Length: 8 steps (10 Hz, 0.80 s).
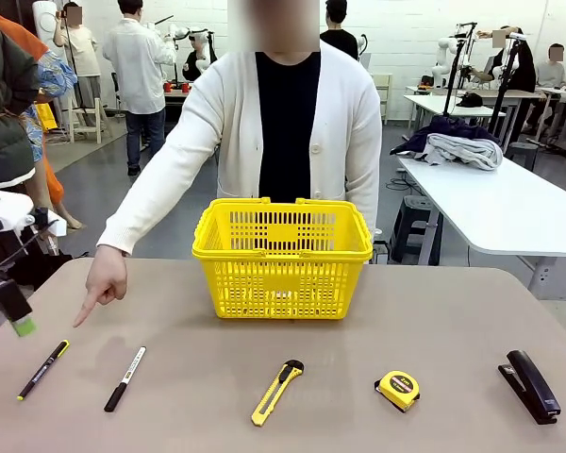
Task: Place the items the person wants into the basket.
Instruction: Pick up the item the person points to and place it in the Market Basket.
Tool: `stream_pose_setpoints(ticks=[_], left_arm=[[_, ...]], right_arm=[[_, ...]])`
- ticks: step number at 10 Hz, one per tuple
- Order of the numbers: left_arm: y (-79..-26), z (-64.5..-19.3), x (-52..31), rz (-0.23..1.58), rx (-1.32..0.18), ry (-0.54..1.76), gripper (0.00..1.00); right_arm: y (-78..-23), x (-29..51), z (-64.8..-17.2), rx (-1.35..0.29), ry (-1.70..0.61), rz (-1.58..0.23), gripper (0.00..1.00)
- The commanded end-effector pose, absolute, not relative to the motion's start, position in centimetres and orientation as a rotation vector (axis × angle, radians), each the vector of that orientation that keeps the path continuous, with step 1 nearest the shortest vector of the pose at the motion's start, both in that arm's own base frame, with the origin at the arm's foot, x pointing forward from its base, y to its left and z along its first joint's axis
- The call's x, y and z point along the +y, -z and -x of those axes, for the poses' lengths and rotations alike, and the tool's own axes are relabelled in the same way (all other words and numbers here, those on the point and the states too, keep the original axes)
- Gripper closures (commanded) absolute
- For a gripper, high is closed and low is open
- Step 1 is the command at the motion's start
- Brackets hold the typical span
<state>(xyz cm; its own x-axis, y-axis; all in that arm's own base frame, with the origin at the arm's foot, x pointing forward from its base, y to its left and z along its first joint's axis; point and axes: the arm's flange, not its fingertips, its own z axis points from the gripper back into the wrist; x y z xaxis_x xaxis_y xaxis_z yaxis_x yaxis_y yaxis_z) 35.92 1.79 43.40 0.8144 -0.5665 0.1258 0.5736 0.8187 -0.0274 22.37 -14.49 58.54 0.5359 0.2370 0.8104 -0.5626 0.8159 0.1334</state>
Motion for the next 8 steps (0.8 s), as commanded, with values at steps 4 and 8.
stream_pose_setpoints(ticks=[4, 8], left_arm=[[-38.9, -36.3, 2.3, 0.071, -0.201, 0.470, 0.00], [-40.8, -38.4, 2.3, 0.064, -0.153, 0.515, 0.00]], right_arm=[[-58.6, -14.5, -22.5, -0.891, -0.492, -0.411, 0.00], [-58.6, -14.5, -22.5, -0.891, -0.492, -0.411, 0.00]])
